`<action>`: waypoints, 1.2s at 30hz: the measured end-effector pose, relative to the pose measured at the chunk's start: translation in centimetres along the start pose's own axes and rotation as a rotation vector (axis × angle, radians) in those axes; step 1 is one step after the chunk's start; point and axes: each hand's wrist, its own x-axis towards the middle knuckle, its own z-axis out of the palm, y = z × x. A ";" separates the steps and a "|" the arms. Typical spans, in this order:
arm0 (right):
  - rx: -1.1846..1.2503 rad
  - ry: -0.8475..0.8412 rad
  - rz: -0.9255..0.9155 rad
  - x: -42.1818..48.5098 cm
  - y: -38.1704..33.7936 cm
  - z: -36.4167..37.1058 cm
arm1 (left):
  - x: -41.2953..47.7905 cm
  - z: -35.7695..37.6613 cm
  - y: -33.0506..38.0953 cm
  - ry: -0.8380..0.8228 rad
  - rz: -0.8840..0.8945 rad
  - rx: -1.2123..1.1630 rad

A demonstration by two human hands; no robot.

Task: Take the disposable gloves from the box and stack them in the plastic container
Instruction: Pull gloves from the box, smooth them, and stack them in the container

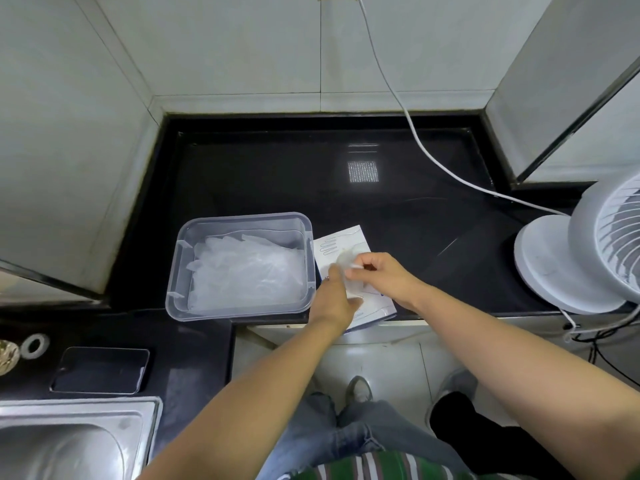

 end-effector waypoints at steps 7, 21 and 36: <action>0.145 0.042 0.117 0.1 1.2 -0.7 | 0.5 0.2 0.1 0.003 -0.040 0.088; 0.574 0.361 -0.122 1.0 -4.6 -2.9 | 1.1 0.5 0.9 -0.056 -0.077 0.127; 0.664 0.164 -0.027 0.1 -3.0 -2.7 | 1.2 -5.9 5.1 -0.207 -0.158 -0.993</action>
